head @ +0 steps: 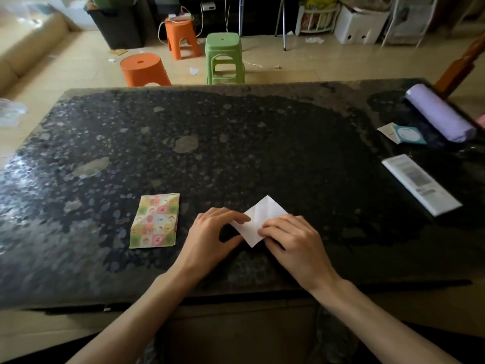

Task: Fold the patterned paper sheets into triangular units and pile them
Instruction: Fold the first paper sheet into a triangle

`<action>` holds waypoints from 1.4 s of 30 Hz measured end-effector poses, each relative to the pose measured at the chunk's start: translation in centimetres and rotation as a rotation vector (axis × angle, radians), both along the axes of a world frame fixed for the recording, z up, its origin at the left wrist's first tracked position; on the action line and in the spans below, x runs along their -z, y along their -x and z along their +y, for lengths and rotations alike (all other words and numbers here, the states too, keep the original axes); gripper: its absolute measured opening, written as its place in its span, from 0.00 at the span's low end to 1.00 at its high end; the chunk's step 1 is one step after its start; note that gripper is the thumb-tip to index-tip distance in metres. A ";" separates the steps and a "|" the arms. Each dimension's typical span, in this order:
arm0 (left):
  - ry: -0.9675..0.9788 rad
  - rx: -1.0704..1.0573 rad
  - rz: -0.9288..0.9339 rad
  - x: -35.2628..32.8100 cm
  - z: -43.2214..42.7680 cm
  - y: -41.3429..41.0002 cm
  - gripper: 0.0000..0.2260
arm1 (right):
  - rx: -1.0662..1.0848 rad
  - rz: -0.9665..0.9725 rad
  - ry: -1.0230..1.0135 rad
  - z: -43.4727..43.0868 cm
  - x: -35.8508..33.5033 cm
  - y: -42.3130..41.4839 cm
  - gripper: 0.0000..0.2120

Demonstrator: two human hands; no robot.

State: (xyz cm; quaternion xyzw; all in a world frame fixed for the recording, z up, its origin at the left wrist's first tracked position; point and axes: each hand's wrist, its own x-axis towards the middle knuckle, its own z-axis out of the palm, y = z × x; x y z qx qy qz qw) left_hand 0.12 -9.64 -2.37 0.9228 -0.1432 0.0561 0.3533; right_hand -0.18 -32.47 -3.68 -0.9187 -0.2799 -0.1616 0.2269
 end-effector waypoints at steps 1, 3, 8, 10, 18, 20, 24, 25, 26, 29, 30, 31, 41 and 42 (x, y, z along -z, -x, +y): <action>-0.029 0.018 -0.003 0.2 0.2 -0.1 0.14 | -0.005 0.033 -0.023 0.0 0.3 0.0 0.05; -0.090 0.059 -0.019 0.6 0.5 -0.2 0.10 | -0.010 0.094 -0.057 -0.1 0.7 -0.1 0.05; -0.171 0.152 -0.054 1.7 1.2 -0.2 0.07 | -0.035 0.149 -0.091 -0.5 1.1 -0.2 0.05; -0.110 0.112 -0.032 1.7 1.1 -0.3 0.07 | -0.047 0.134 -0.080 -0.7 1.2 -0.2 0.05; -0.164 0.040 -0.018 1.5 0.9 -1.2 0.04 | -0.014 0.249 -0.175 -0.9 0.8 -0.5 0.04; -0.146 -0.009 0.035 1.2 0.8 -1.3 0.04 | 0.001 0.263 -0.172 -0.5 0.5 -0.9 0.03; -0.128 -0.008 0.101 0.7 0.4 -1.9 0.04 | 0.071 0.334 -0.158 -0.2 0.2 -1.7 0.07; -0.121 -0.010 0.131 0.5 0.4 -2.1 0.05 | 0.094 0.368 -0.172 -0.2 0.2 -2.0 0.07; -0.115 -0.014 0.160 0.4 0.4 -2.3 0.05 | 0.110 0.402 -0.181 -0.3 0.2 -2.1 0.07; -0.099 -0.026 0.204 0.5 0.5 -2.5 0.08 | 0.128 0.459 -0.198 -0.6 0.4 -2.3 0.08; -0.090 -0.038 0.203 0.6 0.5 -2.4 0.08 | 0.130 0.467 -0.206 -0.6 0.4 -2.2 0.08; -0.087 -0.060 0.192 0.8 0.5 -2.2 0.08 | 0.132 0.470 -0.208 -0.6 0.4 -2.3 0.08; -0.130 -0.130 0.098 1.7 0.3 -2.1 0.08 | 0.185 0.489 -0.252 0.4 0.5 -3.4 0.11; -0.126 -0.122 0.108 1.6 0.3 -2.1 0.09 | 0.197 0.487 -0.246 0.4 0.6 -3.6 0.10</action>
